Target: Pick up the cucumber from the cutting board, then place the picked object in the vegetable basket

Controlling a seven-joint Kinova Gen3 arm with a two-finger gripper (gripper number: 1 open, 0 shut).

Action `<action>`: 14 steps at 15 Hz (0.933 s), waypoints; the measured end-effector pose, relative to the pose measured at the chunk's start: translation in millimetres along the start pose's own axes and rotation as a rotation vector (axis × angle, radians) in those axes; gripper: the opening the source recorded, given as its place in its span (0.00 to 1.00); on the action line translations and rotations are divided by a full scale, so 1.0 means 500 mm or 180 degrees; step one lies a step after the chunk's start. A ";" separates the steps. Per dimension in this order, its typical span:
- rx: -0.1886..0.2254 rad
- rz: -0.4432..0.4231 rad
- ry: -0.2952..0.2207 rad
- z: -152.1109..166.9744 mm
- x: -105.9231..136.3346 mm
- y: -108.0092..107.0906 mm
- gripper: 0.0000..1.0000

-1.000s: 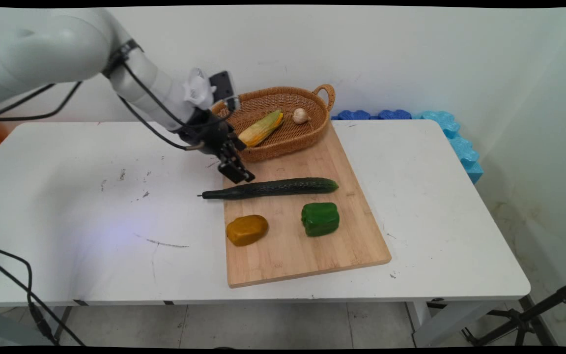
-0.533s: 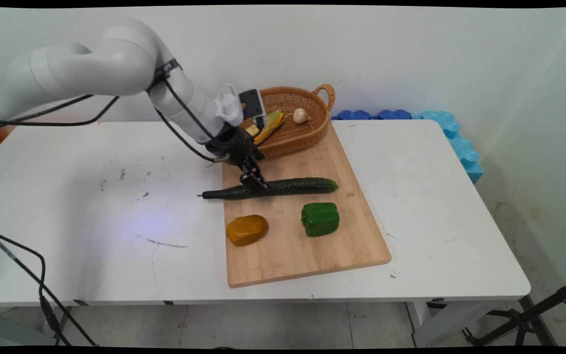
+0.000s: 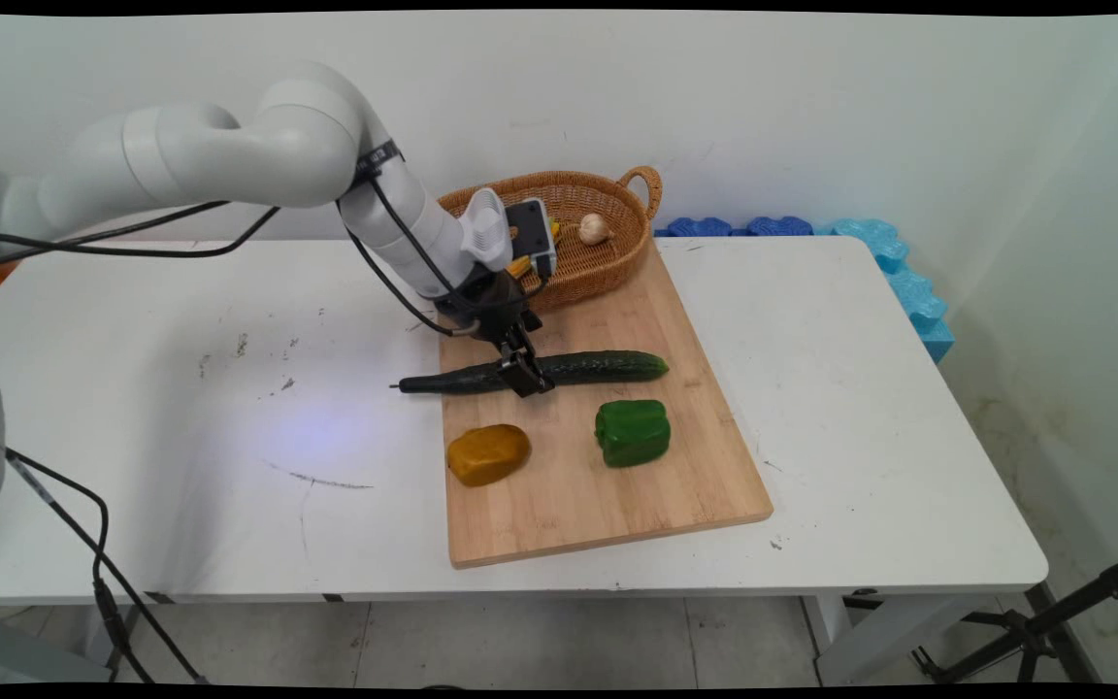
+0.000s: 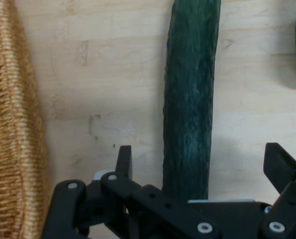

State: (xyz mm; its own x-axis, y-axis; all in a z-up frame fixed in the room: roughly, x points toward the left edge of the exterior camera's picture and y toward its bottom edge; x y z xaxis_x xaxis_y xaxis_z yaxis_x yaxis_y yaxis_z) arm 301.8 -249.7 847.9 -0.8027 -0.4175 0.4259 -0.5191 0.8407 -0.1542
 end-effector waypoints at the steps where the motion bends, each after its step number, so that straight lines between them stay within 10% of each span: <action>1: -0.0003 0.0012 -0.0008 0.005 0.002 0.000 1.00; 8: -0.0012 0.0075 -0.0066 0.033 0.012 0.000 1.00; 9: -0.0012 0.0079 -0.0074 0.036 0.012 0.000 0.00; 14: -0.0012 0.0107 -0.0112 0.047 0.014 0.000 0.00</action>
State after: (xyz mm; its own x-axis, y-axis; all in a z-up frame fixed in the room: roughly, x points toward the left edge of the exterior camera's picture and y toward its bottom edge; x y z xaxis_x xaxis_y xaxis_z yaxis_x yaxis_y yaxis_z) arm 289.0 -260.6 829.8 -0.8296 -0.4008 0.3888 -0.4905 0.8558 -0.1644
